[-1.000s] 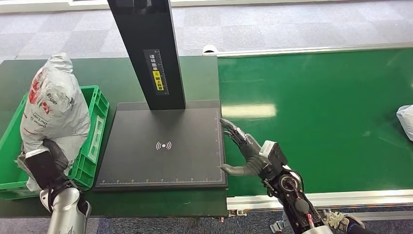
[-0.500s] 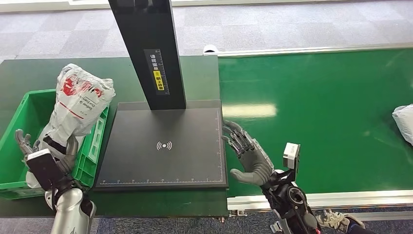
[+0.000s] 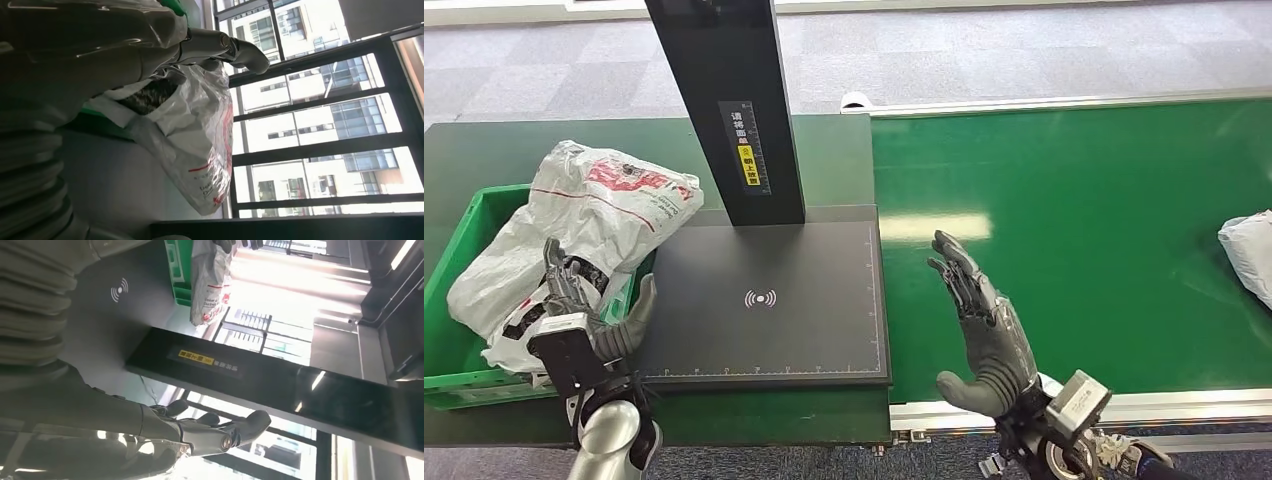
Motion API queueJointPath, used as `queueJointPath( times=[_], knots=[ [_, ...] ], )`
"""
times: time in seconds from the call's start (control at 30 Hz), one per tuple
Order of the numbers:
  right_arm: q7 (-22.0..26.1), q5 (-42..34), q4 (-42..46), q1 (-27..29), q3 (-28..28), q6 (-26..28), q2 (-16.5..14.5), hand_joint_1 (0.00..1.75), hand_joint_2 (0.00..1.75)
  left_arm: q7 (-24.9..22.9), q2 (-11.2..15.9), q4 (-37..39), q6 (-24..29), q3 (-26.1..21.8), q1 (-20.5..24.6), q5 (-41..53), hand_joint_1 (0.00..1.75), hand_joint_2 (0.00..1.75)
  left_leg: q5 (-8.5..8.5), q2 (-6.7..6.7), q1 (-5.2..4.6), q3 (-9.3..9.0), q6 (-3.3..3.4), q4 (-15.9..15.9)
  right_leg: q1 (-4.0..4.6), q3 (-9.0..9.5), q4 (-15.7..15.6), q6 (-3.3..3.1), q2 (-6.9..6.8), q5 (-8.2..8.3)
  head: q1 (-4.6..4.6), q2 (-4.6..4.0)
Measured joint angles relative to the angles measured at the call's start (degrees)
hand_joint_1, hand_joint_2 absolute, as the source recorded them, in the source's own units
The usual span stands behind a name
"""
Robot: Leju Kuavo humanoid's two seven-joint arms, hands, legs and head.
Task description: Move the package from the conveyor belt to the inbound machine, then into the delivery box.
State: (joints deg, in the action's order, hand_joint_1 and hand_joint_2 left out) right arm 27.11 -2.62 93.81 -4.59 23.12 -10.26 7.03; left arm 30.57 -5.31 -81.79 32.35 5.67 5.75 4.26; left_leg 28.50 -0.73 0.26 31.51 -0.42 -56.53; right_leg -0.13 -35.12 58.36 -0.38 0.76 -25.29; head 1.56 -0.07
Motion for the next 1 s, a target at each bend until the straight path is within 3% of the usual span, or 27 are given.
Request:
queueJointPath(
  times=[0.17,0.4,1.0],
  knots=[
    [-3.6,0.5,4.6,-1.0,1.9,0.7,-0.2,0.0,0.0,-0.7,0.1,-1.4,0.6,3.0,-0.3,0.3,0.0,1.75,-0.01,0.01,0.0,0.0,-0.01,0.0,0.0,0.0,0.0,0.0,0.01,0.0,0.01,0.0],
    [-10.4,1.7,9.7,-4.2,3.9,0.8,-4.6,0.0,0.0,-1.8,0.1,-1.9,1.3,6.6,0.4,0.1,0.0,1.75,-0.03,0.02,0.02,-0.03,-0.03,0.0,0.02,0.0,0.0,-0.01,0.01,0.01,0.01,0.0],
    [-13.7,4.1,15.5,-5.5,4.8,-2.6,-10.3,0.0,0.0,-3.6,-0.3,-1.2,1.3,8.5,2.4,0.6,0.0,1.75,-0.03,0.03,0.01,-0.05,-0.02,0.0,0.02,0.0,0.0,0.0,0.01,0.0,0.01,0.0]
  ],
)
